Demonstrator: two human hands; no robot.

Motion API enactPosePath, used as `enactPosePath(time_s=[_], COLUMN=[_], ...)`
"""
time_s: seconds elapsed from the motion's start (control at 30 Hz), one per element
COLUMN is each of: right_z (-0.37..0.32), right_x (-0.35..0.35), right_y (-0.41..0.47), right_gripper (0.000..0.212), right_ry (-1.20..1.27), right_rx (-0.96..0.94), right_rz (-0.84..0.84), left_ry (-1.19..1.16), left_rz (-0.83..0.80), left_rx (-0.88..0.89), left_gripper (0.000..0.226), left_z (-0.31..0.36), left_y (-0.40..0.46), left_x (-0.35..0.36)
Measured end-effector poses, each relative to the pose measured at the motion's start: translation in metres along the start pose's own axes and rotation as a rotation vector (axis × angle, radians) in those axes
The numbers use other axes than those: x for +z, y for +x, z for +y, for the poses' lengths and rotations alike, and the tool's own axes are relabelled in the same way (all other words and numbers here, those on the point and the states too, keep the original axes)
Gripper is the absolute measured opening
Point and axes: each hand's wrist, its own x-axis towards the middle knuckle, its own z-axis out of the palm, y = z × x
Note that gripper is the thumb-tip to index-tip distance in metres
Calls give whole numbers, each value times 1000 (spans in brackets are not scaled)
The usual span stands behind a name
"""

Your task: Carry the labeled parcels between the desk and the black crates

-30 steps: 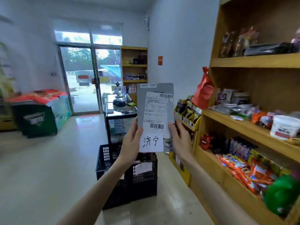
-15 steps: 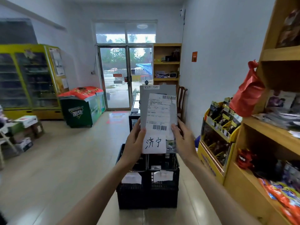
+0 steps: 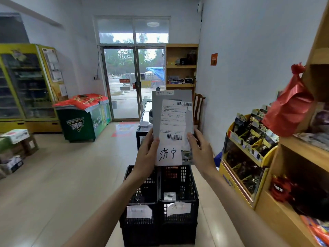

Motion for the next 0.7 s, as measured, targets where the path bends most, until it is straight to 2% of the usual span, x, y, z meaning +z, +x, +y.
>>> enactPosePath(time_s=[0.5, 0.7], right_z=[93, 134], right_x=[18, 17], right_y=[143, 209], right_gripper=[43, 50], right_ry=[-34, -54], right_rx=[33, 36], right_rz=[29, 26], left_ry=[-32, -14], left_rz=[-50, -26], left_rx=[-33, -51], left_gripper=[44, 48], left_z=[-110, -148], left_y=[156, 217], left_x=[13, 32])
